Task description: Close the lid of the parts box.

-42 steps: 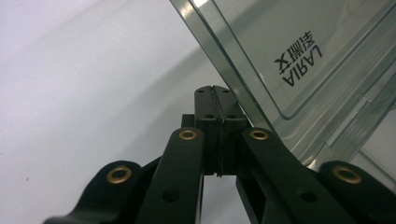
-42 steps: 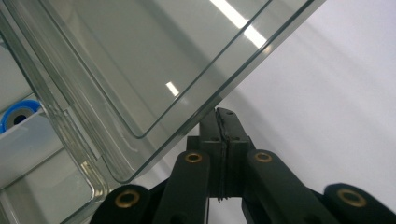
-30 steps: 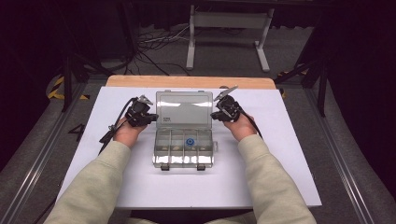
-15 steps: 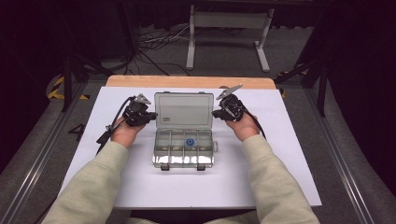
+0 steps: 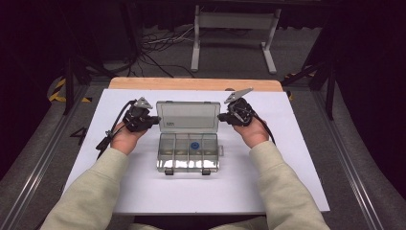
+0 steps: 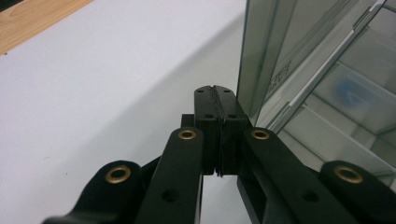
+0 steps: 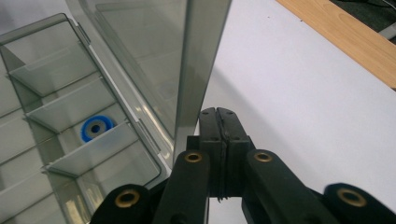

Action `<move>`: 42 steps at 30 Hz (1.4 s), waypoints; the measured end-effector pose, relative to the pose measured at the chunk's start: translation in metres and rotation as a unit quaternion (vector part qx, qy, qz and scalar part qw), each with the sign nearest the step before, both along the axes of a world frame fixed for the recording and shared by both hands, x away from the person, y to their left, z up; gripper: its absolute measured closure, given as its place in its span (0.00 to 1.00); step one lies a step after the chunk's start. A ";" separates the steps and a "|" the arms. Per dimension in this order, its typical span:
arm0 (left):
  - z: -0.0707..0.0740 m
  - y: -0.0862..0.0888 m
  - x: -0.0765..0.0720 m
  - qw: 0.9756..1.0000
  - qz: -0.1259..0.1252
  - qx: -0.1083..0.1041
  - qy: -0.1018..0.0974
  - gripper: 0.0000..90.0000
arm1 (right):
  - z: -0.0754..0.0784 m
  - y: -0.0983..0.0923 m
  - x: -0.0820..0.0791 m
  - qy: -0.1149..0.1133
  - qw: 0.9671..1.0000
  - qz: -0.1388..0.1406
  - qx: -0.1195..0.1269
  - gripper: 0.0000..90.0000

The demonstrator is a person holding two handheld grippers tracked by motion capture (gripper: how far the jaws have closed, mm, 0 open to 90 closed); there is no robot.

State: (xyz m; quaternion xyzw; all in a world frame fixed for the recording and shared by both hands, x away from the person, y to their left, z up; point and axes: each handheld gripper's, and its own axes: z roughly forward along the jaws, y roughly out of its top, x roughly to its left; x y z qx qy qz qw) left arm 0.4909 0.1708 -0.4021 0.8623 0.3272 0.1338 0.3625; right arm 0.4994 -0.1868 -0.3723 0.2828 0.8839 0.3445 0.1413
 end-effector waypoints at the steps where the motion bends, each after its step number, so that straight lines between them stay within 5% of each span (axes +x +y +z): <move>1: 0.000 0.000 -0.001 1.000 0.000 0.000 -0.001 0.99 | 0.001 0.000 -0.001 0.000 1.000 0.002 0.002 1.00; 25: 0.013 0.006 -0.024 1.000 -0.009 -0.019 -0.021 0.97 | 0.013 -0.003 -0.028 -0.015 0.999 0.018 0.029 0.99; 42: 0.026 0.019 -0.063 0.996 -0.029 -0.077 -0.037 0.97 | 0.026 -0.005 -0.067 -0.038 0.997 0.045 0.057 0.99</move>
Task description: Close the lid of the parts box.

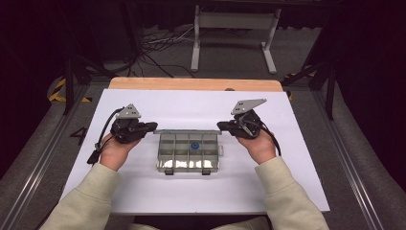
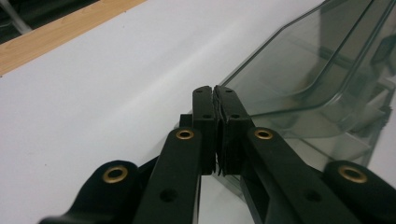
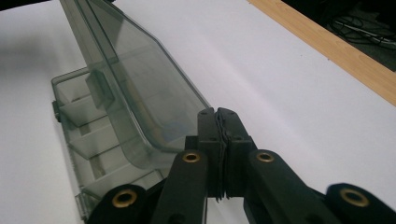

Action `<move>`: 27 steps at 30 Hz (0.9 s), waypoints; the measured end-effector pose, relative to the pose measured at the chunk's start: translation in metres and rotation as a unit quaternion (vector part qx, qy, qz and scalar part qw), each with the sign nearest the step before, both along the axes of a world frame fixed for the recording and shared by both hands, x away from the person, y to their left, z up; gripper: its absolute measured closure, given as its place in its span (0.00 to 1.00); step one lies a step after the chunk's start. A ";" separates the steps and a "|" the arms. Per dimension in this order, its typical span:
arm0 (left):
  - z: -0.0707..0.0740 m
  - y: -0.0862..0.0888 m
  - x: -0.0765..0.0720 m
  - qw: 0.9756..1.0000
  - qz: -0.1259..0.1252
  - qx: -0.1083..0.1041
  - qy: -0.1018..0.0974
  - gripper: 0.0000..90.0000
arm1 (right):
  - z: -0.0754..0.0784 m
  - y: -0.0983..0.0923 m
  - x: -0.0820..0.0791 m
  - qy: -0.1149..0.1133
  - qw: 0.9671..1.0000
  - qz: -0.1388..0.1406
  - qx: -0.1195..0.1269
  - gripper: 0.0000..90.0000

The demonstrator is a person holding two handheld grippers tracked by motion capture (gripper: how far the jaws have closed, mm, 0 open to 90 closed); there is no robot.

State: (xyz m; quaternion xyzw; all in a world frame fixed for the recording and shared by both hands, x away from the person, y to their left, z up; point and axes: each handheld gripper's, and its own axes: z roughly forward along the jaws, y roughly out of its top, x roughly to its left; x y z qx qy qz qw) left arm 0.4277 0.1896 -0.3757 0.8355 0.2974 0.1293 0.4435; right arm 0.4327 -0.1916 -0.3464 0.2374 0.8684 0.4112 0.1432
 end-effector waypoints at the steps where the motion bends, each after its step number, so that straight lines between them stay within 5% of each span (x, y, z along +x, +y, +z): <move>1: 0.000 0.002 -0.002 1.000 -0.004 -0.003 -0.001 0.97 | 0.000 0.000 -0.003 0.001 1.000 0.002 0.004 0.99; 15: -0.002 0.010 -0.031 0.999 -0.048 -0.023 0.006 0.97 | -0.005 -0.008 -0.034 0.001 0.999 0.011 0.051 0.99; 27: -0.010 0.010 -0.033 0.997 -0.078 -0.001 0.028 0.96 | -0.006 -0.008 -0.040 0.034 0.998 0.034 0.034 0.99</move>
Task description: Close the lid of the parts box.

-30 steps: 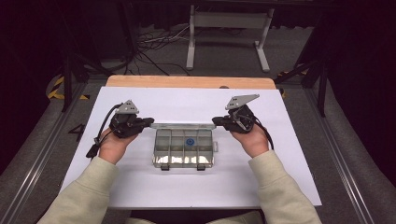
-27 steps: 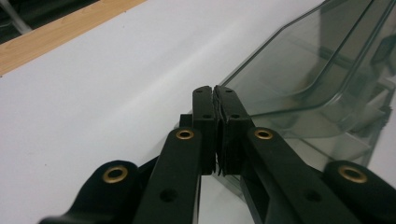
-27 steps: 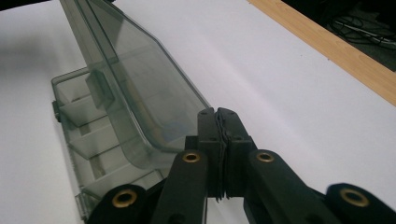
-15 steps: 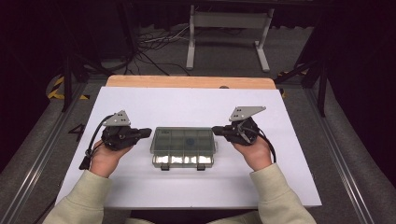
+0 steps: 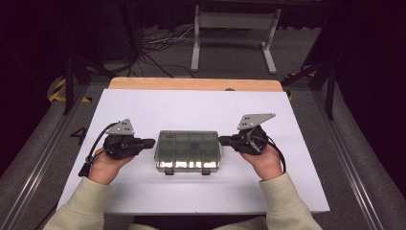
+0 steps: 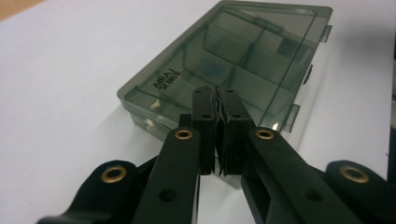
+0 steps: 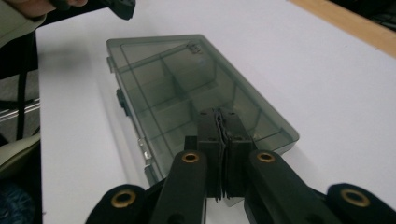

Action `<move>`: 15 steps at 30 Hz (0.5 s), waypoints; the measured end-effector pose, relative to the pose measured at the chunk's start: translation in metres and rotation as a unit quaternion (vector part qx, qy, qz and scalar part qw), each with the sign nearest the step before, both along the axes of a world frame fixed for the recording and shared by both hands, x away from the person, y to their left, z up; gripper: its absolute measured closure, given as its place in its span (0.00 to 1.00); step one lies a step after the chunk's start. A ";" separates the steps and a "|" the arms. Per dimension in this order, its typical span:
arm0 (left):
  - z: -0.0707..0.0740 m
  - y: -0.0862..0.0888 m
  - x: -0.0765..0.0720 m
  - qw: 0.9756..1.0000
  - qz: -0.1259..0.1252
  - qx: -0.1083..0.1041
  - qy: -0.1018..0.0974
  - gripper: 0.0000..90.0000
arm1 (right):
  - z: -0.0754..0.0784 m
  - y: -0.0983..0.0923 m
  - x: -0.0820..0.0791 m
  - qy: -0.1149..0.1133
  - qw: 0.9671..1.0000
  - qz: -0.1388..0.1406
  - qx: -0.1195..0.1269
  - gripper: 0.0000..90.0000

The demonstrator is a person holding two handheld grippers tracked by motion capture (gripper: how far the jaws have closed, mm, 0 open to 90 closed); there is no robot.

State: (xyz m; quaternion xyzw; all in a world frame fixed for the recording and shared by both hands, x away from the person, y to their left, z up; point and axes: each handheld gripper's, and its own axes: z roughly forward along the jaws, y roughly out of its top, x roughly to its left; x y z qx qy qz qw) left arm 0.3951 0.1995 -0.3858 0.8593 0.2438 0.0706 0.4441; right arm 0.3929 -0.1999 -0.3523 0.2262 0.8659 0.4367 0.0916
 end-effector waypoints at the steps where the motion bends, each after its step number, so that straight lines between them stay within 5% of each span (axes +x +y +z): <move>1: 0.000 -0.001 0.000 1.000 -0.005 0.004 0.002 0.96 | 0.000 0.001 0.000 0.007 1.000 0.005 -0.006 0.99; 15: -0.002 -0.013 -0.003 0.996 -0.047 0.064 0.028 0.97 | -0.010 0.023 -0.003 0.041 0.994 0.048 -0.090 0.99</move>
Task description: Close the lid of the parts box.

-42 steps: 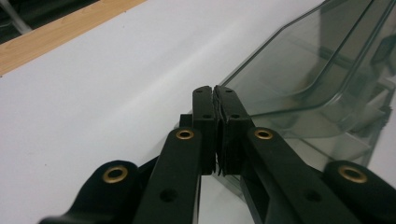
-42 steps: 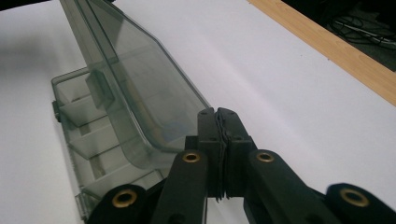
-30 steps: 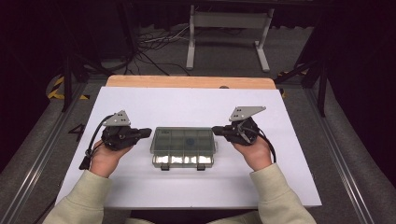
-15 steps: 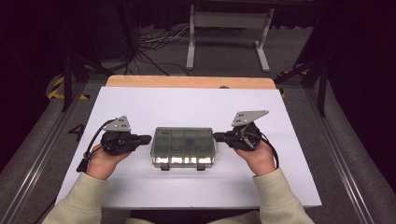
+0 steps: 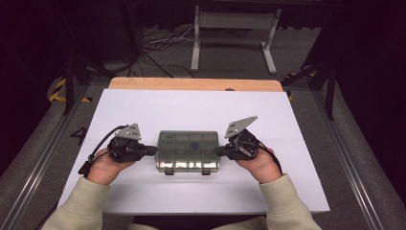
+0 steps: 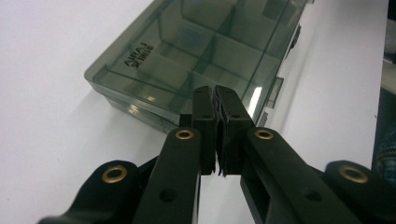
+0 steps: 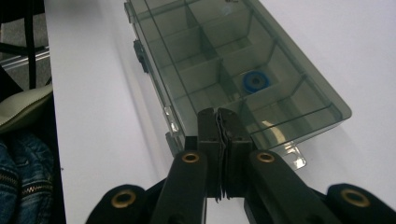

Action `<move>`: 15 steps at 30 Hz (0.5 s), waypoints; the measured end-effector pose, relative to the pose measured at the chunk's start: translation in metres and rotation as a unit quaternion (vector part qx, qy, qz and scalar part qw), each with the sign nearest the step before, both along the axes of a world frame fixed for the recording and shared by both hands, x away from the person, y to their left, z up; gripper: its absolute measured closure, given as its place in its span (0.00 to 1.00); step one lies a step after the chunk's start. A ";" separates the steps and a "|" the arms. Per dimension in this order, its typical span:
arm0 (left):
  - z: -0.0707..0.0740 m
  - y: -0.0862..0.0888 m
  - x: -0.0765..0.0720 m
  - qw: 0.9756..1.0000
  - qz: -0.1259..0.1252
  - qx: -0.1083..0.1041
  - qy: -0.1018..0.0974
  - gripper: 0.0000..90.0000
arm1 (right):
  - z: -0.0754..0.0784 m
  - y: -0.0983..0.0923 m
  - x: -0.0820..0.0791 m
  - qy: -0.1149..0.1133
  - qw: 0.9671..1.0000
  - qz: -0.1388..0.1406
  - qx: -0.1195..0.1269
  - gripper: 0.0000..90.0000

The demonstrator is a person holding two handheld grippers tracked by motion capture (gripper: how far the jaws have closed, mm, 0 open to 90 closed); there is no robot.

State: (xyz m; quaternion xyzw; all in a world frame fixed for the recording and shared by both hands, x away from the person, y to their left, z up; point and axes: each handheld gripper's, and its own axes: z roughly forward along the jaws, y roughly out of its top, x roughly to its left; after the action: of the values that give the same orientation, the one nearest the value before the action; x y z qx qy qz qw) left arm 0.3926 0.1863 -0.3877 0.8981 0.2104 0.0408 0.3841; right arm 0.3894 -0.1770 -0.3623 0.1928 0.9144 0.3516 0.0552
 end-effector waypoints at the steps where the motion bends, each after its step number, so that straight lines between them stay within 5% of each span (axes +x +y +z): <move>1: 0.000 -0.001 0.000 1.000 -0.003 0.004 0.001 0.97 | -0.001 0.001 0.000 0.003 1.000 0.000 -0.004 0.99; 15: -0.006 -0.008 0.000 0.999 -0.021 0.028 0.022 0.97 | -0.013 0.011 0.001 0.022 0.999 0.008 -0.047 0.99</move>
State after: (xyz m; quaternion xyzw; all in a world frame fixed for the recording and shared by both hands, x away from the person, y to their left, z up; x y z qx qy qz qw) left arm 0.3930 0.1783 -0.3939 0.9132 0.1992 0.0188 0.3551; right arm 0.3904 -0.1661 -0.3756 0.1909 0.9324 0.3041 0.0413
